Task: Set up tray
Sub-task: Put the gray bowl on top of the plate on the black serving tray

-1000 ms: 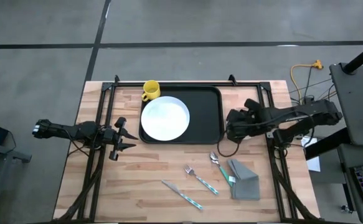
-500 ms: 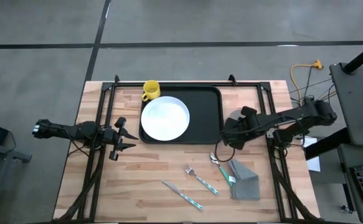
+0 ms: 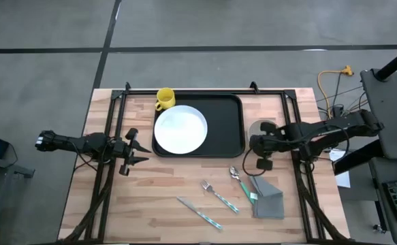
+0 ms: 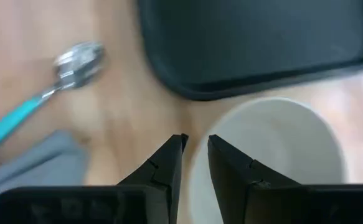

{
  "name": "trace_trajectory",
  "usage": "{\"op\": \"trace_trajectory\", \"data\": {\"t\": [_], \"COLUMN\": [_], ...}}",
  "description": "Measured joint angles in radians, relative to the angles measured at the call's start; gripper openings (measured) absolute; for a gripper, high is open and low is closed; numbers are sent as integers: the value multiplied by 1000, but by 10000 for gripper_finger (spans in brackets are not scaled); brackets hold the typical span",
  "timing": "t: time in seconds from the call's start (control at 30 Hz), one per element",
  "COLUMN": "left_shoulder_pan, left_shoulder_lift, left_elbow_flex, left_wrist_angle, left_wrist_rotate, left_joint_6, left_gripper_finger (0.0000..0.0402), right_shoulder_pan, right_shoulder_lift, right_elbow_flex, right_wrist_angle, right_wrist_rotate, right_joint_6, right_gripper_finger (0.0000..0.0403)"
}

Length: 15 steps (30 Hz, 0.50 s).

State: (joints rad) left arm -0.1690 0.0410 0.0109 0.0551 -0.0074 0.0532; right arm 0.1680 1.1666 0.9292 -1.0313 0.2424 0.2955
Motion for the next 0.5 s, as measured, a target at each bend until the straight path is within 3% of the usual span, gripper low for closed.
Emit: {"op": "trace_trajectory", "data": {"t": [0.23,0.5], "left_shoulder_pan": [0,0], "left_shoulder_lift": [0,0], "left_elbow_flex": [0,0], "left_wrist_angle": [0,0], "left_wrist_rotate": [0,0], "left_joint_6": [0,0], "left_gripper_finger": [102,102], "right_shoulder_pan": [0,-3], "right_shoulder_lift": [-20,25], "right_elbow_flex": [-2,-4], "right_wrist_angle": [-42,-42], "right_wrist_rotate": [-8,26], "right_joint_6": [41,50], "right_gripper_finger": [82,150]}}
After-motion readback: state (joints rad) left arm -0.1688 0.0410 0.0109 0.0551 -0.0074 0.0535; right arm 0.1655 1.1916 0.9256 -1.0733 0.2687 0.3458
